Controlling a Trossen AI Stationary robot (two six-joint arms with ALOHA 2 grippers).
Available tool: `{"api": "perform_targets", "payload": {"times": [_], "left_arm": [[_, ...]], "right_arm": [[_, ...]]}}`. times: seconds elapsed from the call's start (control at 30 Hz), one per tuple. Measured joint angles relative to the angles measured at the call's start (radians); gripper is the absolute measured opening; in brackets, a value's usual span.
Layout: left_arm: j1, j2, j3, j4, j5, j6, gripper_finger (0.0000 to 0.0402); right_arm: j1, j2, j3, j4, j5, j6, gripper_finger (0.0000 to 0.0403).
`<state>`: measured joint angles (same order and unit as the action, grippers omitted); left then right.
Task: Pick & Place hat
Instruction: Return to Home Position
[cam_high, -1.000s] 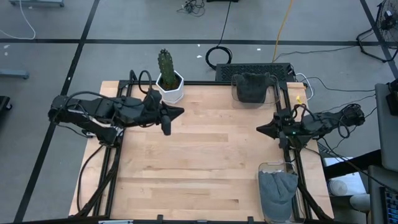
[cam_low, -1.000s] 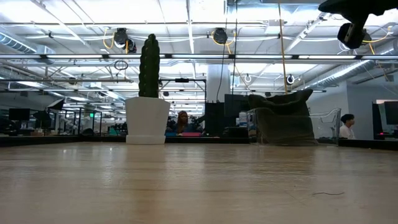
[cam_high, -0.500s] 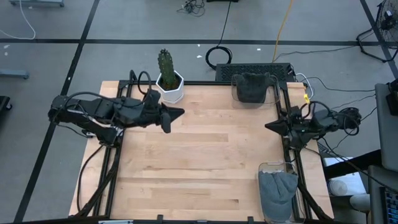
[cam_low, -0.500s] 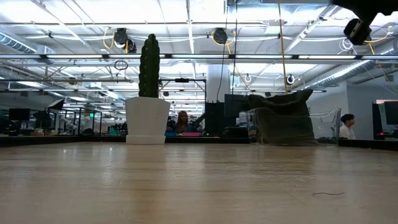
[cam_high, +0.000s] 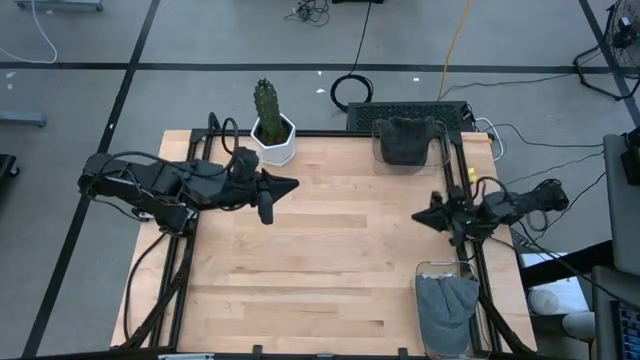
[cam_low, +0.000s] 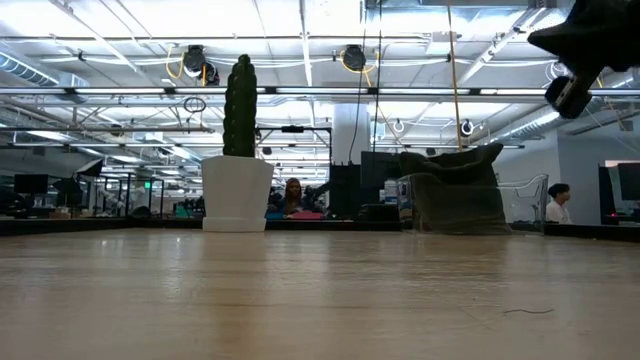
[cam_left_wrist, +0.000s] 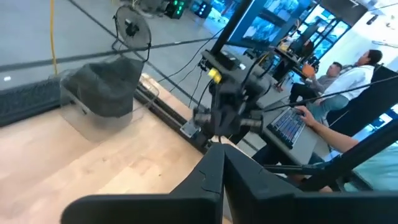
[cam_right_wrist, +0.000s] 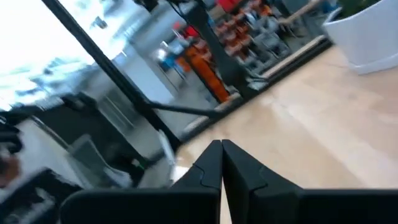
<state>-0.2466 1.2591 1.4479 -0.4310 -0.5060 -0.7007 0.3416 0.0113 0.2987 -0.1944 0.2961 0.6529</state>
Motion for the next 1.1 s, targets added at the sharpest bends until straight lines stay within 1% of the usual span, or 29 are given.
{"api": "perform_targets", "payload": {"times": [0.07, 0.17, 0.27, 0.33, 0.37, 0.43, 0.5, 0.6, 0.7, 0.77, 0.87, 1.0, 1.1], "left_arm": [[0.000, 0.004, -0.004, 0.028, 0.000, 0.027, 0.0005], [-0.004, 0.007, -0.038, 0.040, 0.000, 0.038, 0.0013], [-0.018, 0.000, -0.097, 0.071, 0.002, 0.030, 0.0020], [-0.027, -0.019, -0.158, 0.107, 0.004, 0.018, 0.0016], [-0.030, -0.033, -0.196, 0.127, 0.005, 0.011, 0.0011], [-0.036, -0.073, -0.284, 0.193, 0.007, -0.002, 0.0005], [-0.037, -0.136, -0.389, 0.253, 0.007, -0.015, 0.0008], [-0.037, -0.243, -0.542, 0.366, -0.013, -0.034, 0.0014], [-0.036, -0.352, -0.684, 0.466, -0.038, -0.015, 0.0006], [-0.035, -0.423, -0.771, 0.507, -0.048, -0.007, 0.0005], [-0.035, -0.522, -0.896, 0.564, -0.048, -0.015, 0.0013], [-0.035, -0.645, -1.054, 0.682, -0.047, 0.029, 0.0014], [-0.028, -0.732, -1.167, 0.749, -0.044, 0.087, 0.0005]], "right_arm": [[0.000, -0.006, -0.086, 0.147, -0.023, 0.026, 0.0000], [0.000, -0.007, -0.200, 0.362, -0.034, 0.046, 0.0000], [-0.001, -0.006, -0.283, 0.509, -0.022, 0.075, 0.0000], [-0.002, -0.005, -0.278, 0.484, 0.008, 0.084, 0.0000], [-0.001, 0.000, -0.279, 0.441, 0.024, 0.073, 0.0000], [-0.002, 0.002, -0.279, 0.465, 0.042, 0.025, 0.0000], [-0.002, -0.001, -0.279, 0.482, 0.043, -0.046, 0.0000], [-0.002, 0.002, -0.280, 0.452, 0.044, -0.155, 0.0000], [-0.002, 0.001, -0.281, 0.449, 0.045, -0.251, 0.0000], [-0.002, 0.005, -0.281, 0.441, 0.055, -0.329, 0.0000], [-0.002, 0.006, -0.282, 0.436, 0.073, -0.411, 0.0000], [-0.002, 0.011, -0.282, 0.430, 0.074, -0.441, 0.0000], [-0.001, 0.012, -0.282, 0.412, 0.068, -0.411, 0.0000]]}}
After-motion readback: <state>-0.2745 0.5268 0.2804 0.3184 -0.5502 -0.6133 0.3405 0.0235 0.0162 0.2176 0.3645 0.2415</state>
